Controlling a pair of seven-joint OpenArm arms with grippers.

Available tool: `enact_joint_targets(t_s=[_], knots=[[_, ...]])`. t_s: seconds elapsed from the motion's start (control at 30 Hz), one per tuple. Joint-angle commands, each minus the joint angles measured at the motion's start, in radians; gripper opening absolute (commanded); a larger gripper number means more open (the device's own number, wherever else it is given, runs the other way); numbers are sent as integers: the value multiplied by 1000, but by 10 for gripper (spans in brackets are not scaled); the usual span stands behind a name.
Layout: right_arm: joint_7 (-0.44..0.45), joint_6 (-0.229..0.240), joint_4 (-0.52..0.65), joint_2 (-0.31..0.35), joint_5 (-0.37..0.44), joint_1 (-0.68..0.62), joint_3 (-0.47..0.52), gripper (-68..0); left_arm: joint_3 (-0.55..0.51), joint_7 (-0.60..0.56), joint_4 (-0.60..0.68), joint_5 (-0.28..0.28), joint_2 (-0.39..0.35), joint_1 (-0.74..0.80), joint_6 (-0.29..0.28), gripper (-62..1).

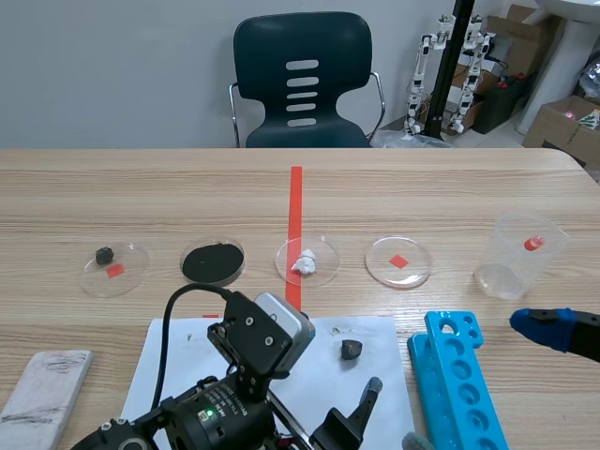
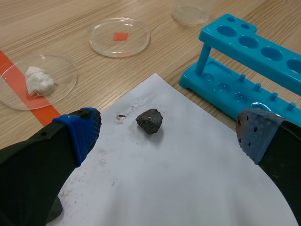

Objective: Return to the home posture

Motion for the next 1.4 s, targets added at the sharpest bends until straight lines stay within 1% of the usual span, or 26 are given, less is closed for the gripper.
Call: enact_joint_targets(t_s=[0.0,0.03,0.67,0.83,0.97,1.1,1.23,1.37], knots=[[18,0,7,8,11,1,7,4,0,-14,4,-3,10,3,-2,-6],[18,0,7,8,11,1,7,4,0,-13,4,10,10,6,-2,-6],[18,0,7,8,11,1,7,4,0,-18,5,9,10,14,-2,-6],[18,0,7,8,11,1,7,4,0,-13,46,9,0,29,-2,-6],[18,0,7,8,11,1,7,4,-2,-12,147,9,-52,69,-2,-6],[18,0,7,8,11,1,7,4,-11,16,262,8,-132,121,-2,-6],[18,0,7,8,11,1,7,4,-71,66,367,-5,-207,197,-2,-6],[18,0,7,8,11,1,7,4,-165,70,456,-39,-271,288,-2,-6]])
